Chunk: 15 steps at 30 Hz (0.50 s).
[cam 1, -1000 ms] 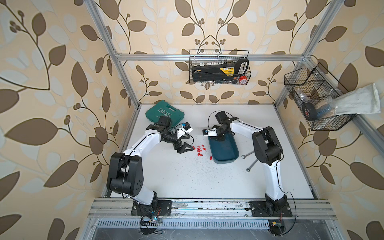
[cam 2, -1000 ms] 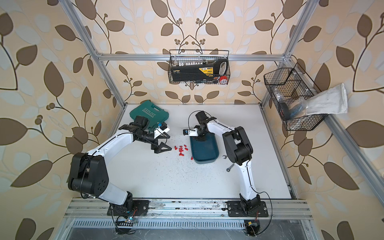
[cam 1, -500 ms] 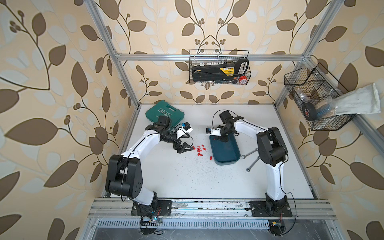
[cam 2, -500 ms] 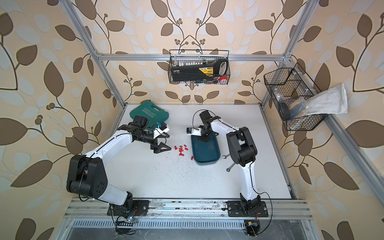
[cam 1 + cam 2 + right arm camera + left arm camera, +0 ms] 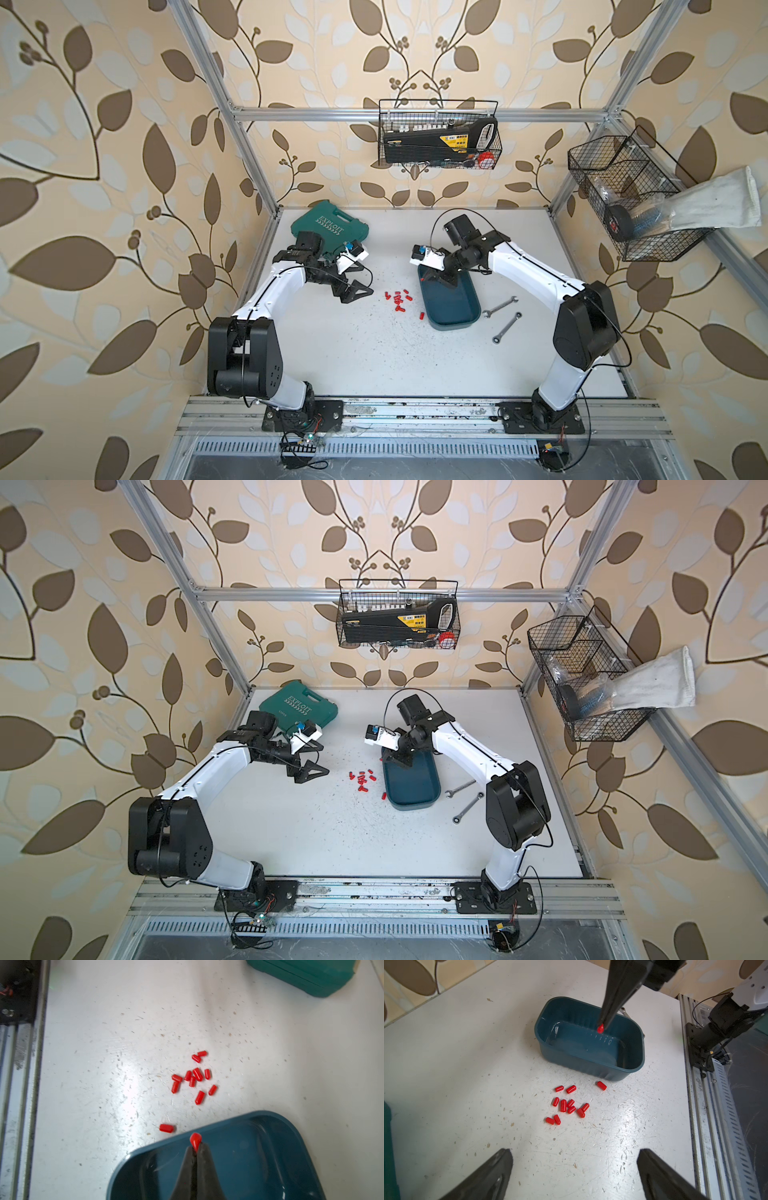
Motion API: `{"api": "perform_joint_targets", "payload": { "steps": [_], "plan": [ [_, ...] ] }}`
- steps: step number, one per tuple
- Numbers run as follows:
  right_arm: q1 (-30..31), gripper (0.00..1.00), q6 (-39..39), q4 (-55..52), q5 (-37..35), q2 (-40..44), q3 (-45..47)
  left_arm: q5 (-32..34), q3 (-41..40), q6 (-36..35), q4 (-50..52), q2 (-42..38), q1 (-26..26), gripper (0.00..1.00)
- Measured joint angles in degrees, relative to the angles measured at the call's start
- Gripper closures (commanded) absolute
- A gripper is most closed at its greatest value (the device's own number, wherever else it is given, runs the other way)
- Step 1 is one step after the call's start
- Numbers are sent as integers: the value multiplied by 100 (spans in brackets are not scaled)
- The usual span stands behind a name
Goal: Take the screw protection sleeves out of the storage box
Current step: Place the screw protection sleeve at the center of the board.
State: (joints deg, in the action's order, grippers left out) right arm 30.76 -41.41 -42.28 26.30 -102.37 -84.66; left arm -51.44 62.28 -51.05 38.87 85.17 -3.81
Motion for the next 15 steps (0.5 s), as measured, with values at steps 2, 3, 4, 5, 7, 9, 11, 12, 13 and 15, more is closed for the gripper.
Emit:
{"api": "perform_joint_targets", "payload": {
  "steps": [2,3,4,5,7,9,11,12,13,15],
  "plan": [
    [295,100,260,28,-79,-85,2,-13,-9,-20,46,-26,96,1],
    [444,100,367,68,-138,-157,2,-15,-15,-28,61,-63,127,1],
    [581,100,463,107,-216,-254,2,-22,-20,-39,72,-116,160,1],
    [688,100,535,146,-299,-356,2,-28,-26,-52,70,-170,160,1],
    [855,100,662,216,-485,-636,-9,-70,-39,-83,72,-295,162,1],
    [940,100,739,262,-680,-938,-35,-131,-42,-120,74,-372,162,1],
    [990,100,780,282,-898,-1224,-96,-164,-42,-136,74,-389,162,1],
    [1014,100,798,282,-1029,-1368,-138,-166,-42,-140,74,-389,162,1],
    [1038,100,811,286,-1137,-1486,-186,-168,-44,-144,76,-389,162,1],
    [1078,100,822,286,-1322,-1650,-284,-177,-44,-146,81,-389,162,1]
  ]
}}
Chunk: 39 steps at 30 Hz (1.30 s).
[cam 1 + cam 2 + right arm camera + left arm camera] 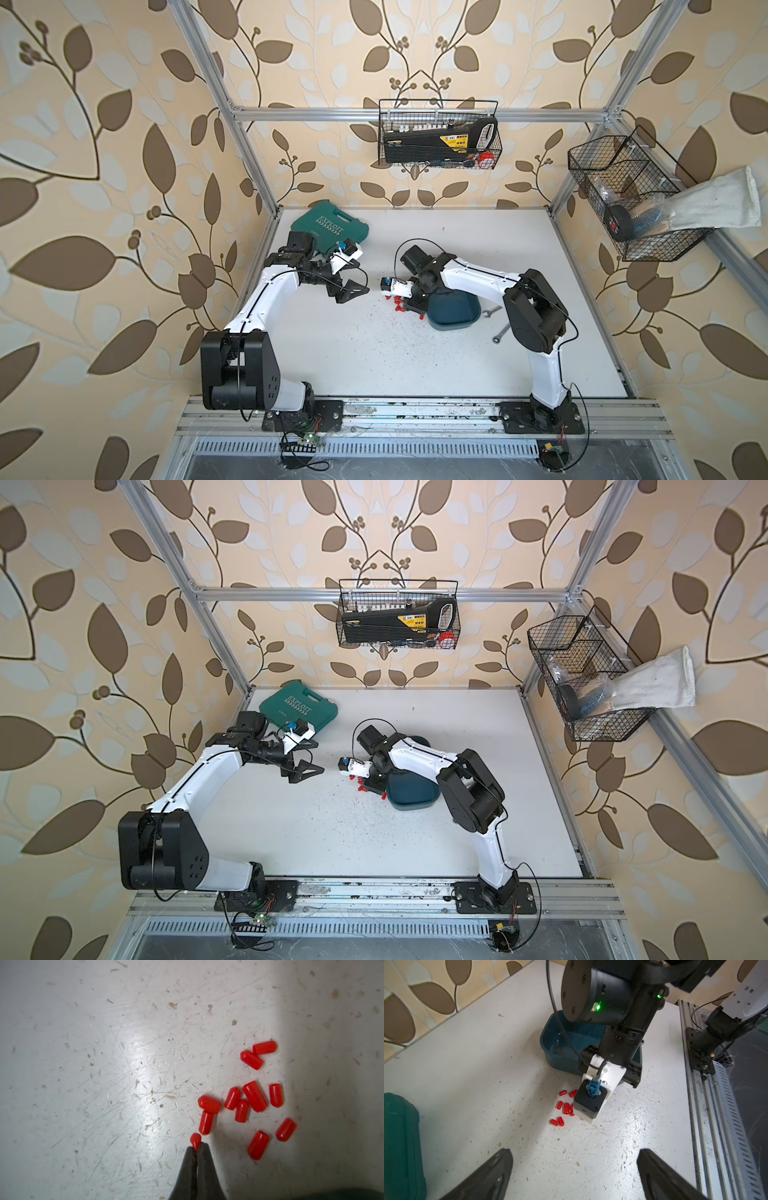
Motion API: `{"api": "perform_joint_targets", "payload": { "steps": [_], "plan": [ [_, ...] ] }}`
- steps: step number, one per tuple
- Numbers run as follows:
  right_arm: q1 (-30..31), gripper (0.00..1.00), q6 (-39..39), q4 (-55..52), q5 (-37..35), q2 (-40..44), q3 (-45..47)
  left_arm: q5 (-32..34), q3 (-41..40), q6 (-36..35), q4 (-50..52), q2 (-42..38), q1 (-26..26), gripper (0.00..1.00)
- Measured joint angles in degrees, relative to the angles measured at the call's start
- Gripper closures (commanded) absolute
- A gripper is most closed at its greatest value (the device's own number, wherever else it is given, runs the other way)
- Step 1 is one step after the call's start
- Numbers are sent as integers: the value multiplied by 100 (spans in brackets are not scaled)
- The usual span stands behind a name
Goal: Take the screw protection sleeves out of the storage box
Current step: Place the screw protection sleeve at the center of the board, then reset both arms
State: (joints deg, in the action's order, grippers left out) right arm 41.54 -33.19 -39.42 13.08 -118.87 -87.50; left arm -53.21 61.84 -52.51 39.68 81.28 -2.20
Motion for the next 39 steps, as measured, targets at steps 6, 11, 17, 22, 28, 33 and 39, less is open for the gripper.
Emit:
{"api": "perform_joint_targets", "payload": {
  "steps": [6,11,17,22,28,33,39],
  "plan": [
    [61,97,-2,-2,-400,-234,-295,-90,0,-2,31,0,0,1],
    [61,86,2,-33,-516,-328,-422,-98,0,-2,70,0,0,1],
    [63,75,-44,-166,-549,-358,-522,-98,0,-2,96,0,0,1],
    [61,72,-52,-243,-562,-356,-590,-98,0,0,101,0,0,1],
    [52,68,-74,-487,-507,-44,-619,-101,0,0,107,0,0,1],
    [-31,65,-140,-693,-393,612,-706,-109,0,0,118,0,0,1],
    [-522,59,-177,-817,-289,1357,-748,-140,0,0,118,0,0,1]
  ]
}}
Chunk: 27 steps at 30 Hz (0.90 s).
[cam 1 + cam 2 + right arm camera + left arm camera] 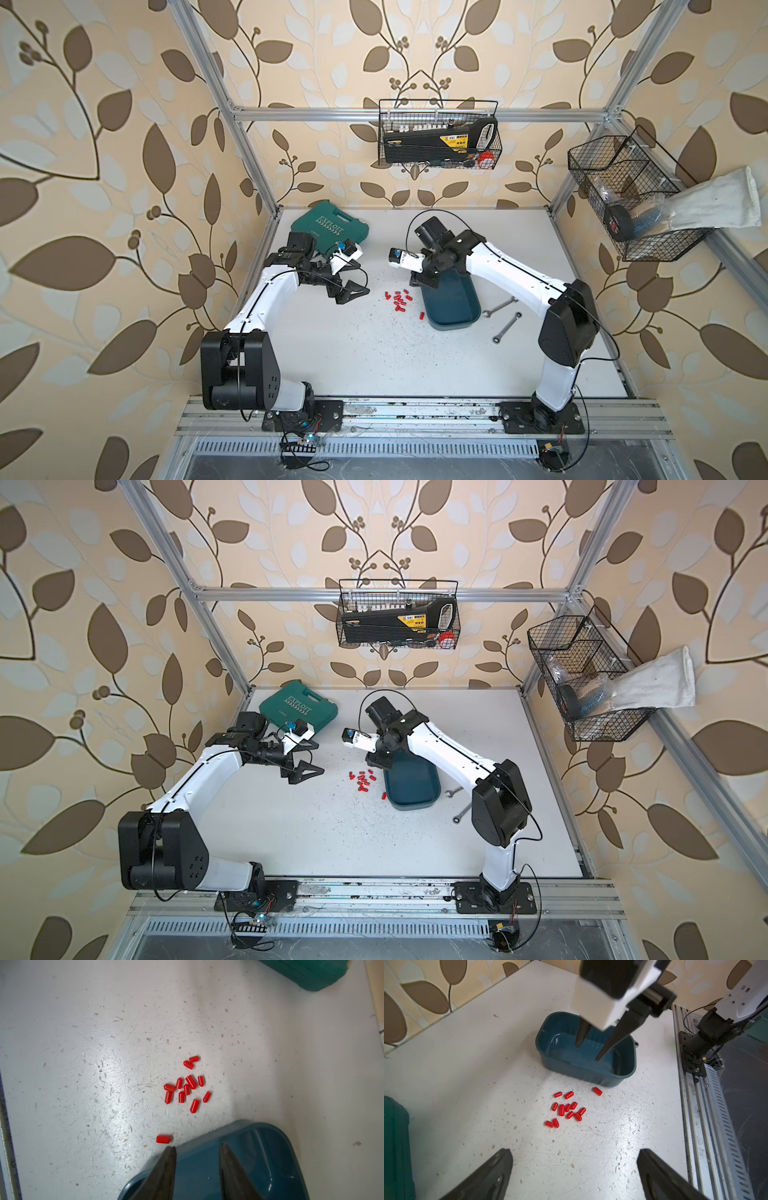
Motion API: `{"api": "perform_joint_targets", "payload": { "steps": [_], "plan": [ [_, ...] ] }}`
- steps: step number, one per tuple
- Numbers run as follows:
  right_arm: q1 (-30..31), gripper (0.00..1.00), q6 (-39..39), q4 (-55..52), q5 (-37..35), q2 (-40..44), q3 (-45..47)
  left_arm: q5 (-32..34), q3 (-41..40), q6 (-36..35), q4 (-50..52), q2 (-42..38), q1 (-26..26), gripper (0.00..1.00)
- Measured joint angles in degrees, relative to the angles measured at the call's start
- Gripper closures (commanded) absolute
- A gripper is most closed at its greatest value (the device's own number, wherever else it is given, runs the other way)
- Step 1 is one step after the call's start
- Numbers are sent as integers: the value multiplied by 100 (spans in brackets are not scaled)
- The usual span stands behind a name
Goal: Take the screw protection sleeves out of the storage box
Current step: Reset both arms
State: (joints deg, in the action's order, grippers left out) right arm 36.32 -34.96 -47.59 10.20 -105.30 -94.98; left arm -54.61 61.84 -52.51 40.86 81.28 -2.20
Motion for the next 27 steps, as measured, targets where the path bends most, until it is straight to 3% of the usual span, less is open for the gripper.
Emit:
{"api": "perform_joint_targets", "payload": {
  "steps": [8,14,19,27],
  "plan": [
    [-1001,45,118,175,164,876,748,-24,-13,44,-85,0,-2,1],
    [-1707,27,387,625,83,1434,1714,286,-170,557,-680,0,-2,1],
    [-2417,1,651,1189,-315,1963,2470,1414,-415,1150,-1322,-42,-2,1],
    [-3239,1,951,2083,-1062,2988,3480,3681,-1307,1886,-2446,-732,37,1]
  ]
}}
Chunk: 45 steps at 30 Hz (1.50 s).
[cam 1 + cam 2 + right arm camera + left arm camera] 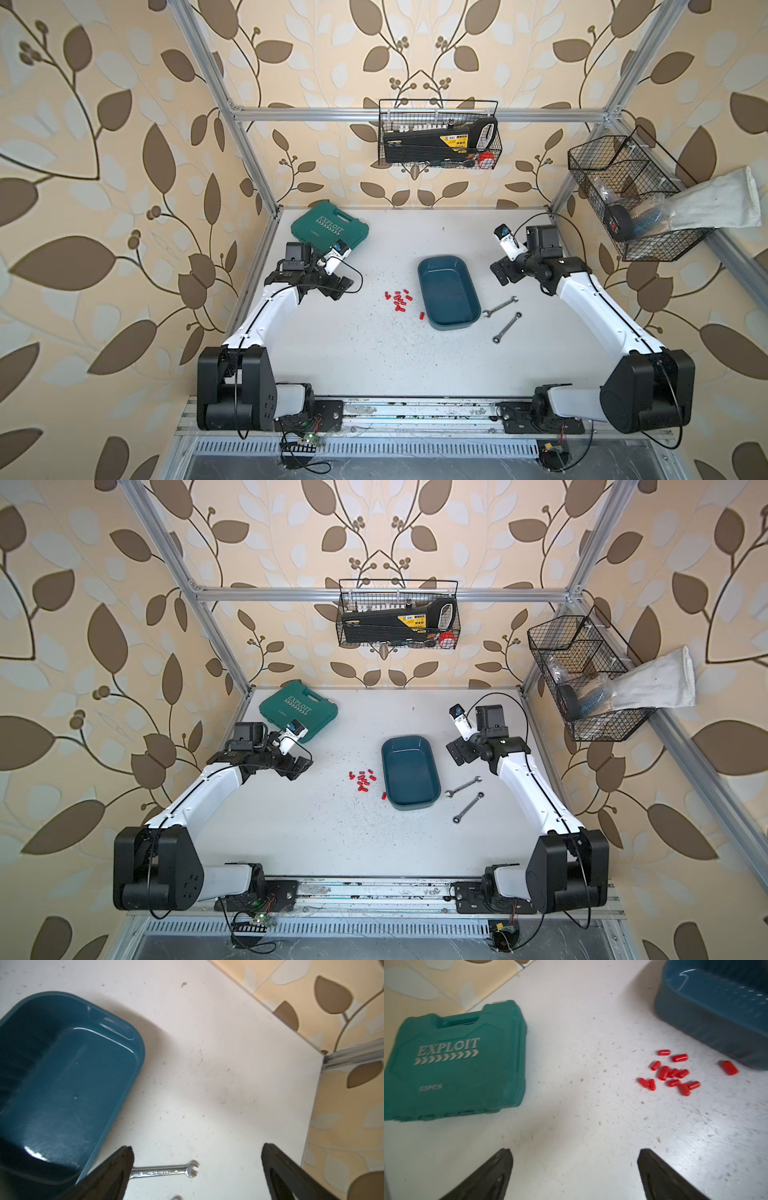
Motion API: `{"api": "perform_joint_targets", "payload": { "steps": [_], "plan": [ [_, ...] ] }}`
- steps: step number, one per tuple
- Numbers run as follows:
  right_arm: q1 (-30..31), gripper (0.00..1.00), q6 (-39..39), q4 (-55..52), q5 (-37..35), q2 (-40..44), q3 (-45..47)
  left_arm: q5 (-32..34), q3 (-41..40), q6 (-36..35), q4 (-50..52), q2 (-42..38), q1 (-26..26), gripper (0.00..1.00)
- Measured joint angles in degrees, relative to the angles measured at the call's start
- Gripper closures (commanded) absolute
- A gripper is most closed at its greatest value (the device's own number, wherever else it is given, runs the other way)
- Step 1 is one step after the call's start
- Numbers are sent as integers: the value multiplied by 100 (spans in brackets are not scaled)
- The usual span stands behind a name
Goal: Take the screw protection sleeves out of the storage box
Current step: Reset both arms
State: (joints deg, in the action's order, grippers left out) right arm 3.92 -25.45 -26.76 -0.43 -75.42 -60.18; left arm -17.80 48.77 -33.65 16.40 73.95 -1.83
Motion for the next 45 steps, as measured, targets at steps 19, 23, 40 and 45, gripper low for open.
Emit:
{"api": "perform_joint_targets", "payload": {
  "steps": [19,23,40,45],
  "plan": [
    [-264,1,1978,4199,214,-57,2970,802,-1478,3082,-2717,234,887,1],
    [-245,1,2142,5160,186,-203,3458,855,-1759,3283,-3226,433,887,1],
    [-299,1,2396,7969,-2,-1137,4293,903,-2944,3467,-5825,1095,887,1],
    [-442,1,2452,7750,111,-1145,3958,979,-2745,3552,-5720,1165,890,1]
  ]
}}
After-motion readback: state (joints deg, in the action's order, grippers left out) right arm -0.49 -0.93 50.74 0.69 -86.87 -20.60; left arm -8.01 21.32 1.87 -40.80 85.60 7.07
